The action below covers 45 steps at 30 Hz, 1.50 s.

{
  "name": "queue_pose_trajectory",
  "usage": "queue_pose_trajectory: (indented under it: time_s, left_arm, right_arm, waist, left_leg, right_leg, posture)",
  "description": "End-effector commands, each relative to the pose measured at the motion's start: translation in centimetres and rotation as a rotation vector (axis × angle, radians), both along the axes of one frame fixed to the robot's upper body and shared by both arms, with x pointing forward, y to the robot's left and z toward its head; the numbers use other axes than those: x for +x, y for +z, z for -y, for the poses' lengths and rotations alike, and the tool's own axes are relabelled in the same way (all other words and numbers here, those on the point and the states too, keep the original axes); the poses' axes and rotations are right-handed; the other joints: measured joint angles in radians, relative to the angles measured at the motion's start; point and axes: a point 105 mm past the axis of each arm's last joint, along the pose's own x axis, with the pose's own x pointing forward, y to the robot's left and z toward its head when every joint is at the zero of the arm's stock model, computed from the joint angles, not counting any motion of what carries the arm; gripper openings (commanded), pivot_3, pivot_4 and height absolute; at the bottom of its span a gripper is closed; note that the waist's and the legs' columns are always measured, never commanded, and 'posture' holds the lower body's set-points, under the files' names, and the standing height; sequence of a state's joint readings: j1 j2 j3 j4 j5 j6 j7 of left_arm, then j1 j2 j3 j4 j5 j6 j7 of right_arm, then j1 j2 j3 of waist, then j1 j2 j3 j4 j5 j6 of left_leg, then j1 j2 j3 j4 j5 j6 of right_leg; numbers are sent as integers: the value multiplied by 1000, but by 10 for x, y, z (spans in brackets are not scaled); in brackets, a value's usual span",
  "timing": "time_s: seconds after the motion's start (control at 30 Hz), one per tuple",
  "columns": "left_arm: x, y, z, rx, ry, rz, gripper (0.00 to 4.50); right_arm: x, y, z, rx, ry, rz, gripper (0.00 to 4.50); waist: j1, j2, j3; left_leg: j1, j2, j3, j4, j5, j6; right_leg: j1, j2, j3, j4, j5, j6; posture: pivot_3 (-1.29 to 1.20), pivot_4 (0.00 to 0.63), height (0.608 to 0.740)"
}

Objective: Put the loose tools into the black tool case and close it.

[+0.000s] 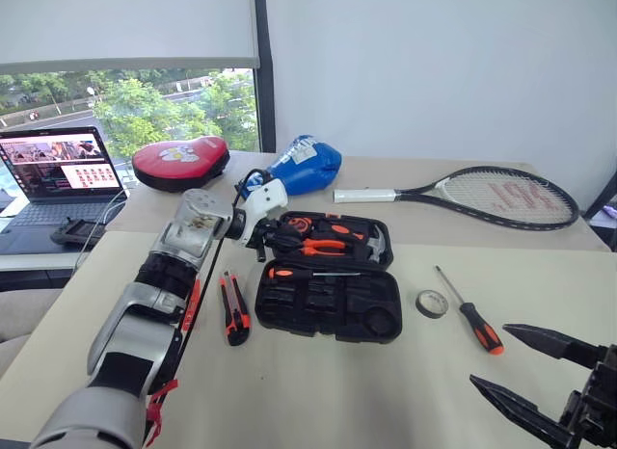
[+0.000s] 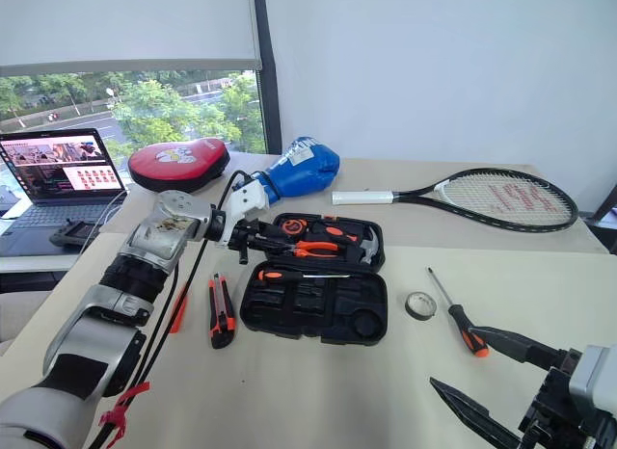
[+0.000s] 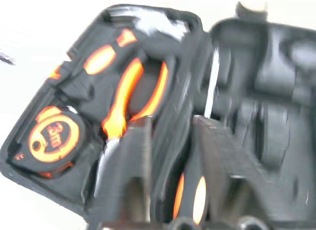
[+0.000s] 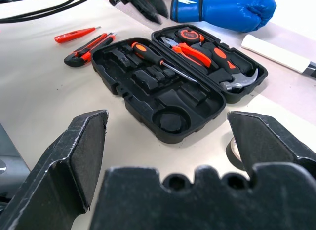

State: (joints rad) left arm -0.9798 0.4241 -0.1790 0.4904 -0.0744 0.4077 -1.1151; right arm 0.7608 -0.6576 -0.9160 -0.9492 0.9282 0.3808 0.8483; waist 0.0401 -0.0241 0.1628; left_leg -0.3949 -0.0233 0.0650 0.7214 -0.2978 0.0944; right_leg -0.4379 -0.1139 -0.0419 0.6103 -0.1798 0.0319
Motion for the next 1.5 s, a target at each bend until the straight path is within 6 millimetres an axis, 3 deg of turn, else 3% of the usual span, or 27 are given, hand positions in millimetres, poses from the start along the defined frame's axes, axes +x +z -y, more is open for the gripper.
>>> queue_pose_trajectory:
  time_s: [0.03,0.13,0.33,0.53,0.77,0.83,0.93,1.03,1.13,1.2,1.27,1.33,1.43,1.5]
  left_arm:
    - [-2,-13,9,-146,175,-11,40]
    - [-7,-36,11,-169,295,-37,40]
    - [-28,-97,2,98,264,-72,40]
    - [-24,-119,-12,319,156,23,40]
    - [-10,-115,-21,433,53,223,40]
    - [-10,-113,-21,388,46,229,40]
    - [-16,-57,4,-116,69,132,40]
    - [-44,-23,-1,-271,-85,-30,40]
    - [-87,-2,-12,-273,-269,-135,739]
    - [-109,11,-18,-262,-333,-173,1449]
    - [-129,22,-22,-248,-390,-211,2258]
    - [-143,26,-23,-217,-416,-216,3014]
    - [-158,31,-22,-189,-428,-210,4285]
    - [-163,33,-19,-182,-430,-209,4445]
  right_arm:
    - [0,5,-11,22,9,33,4500]
    - [1,5,-15,26,3,37,4500]
    - [14,0,-9,-11,-64,16,4500]
    - [39,-13,4,-73,-192,-46,4500]
    - [57,-7,0,-74,-199,-21,4500]
    - [61,-8,1,-66,-205,-35,4500]
    - [64,-9,1,-94,-197,-46,4500]
    - [70,-24,17,-170,-243,-171,4500]
    - [88,-30,34,-142,-307,-267,4500]
    - [104,-39,46,-130,-383,-343,4500]
    - [115,-51,58,-230,-469,-414,4500]
    - [122,-59,68,-344,-529,-458,4500]
    - [135,-66,70,-304,-532,-550,4500]
    - [139,-67,72,-293,-539,-577,4500]
  waist:
    - [0,-1,0]
    - [0,-1,1]
    - [-1,1,-1]
    - [-3,5,-10]
    - [-2,9,-18]
    - [-2,9,-18]
    - [-4,9,-18]
    - [-6,5,-16]
    - [-25,2,-14]
    - [-30,2,-14]
    - [-30,3,-13]
    - [-25,4,-13]
    - [-23,3,-12]
    - [-21,3,-12]
  left_leg:
    - [0,0,0,0,0,0]
    - [-2,0,-2,1,0,-1]
    - [2,0,-3,-1,1,-4]
    - [18,2,-2,-7,0,-5]
    - [19,2,-1,-8,-1,-6]
    - [20,2,-1,-8,-1,-6]
    - [20,3,-1,-8,-1,-6]
    - [9,4,-1,-6,0,-6]
    - [-1,4,-1,-2,6,-16]
    - [0,4,-2,-2,6,-15]
    - [2,2,-1,-3,3,-12]
    - [2,1,0,-3,2,-9]
    - [1,0,-1,-3,2,-9]
    - [0,0,-1,-3,2,-9]
  right_leg:
    - [0,0,1,0,0,1]
    - [-1,-1,2,0,1,1]
    - [2,-1,2,0,2,-1]
    - [15,-1,2,-3,-1,-5]
    - [15,0,1,-3,-1,-4]
    - [16,0,1,-3,-2,-3]
    - [15,-1,1,-3,-2,-2]
    - [6,0,1,-1,-1,-3]
    - [-3,5,0,1,0,-5]
    - [-2,4,0,1,0,-5]
    - [0,3,1,-1,-1,-5]
    - [-1,2,1,-1,-1,-6]
    - [-1,2,0,-1,-2,-5]
    - [0,3,0,-1,-1,-4]
  posture:
    - [0,150,740]
    - [0,150,740]
    - [0,150,740]
    - [0,150,740]
    - [0,150,740]
    - [0,150,740]
    - [0,150,740]
    - [0,150,740]
    - [0,150,740]
    - [0,150,740]
    - [0,150,740]
    - [0,150,740]
    - [0,150,740]
    - [0,150,740]
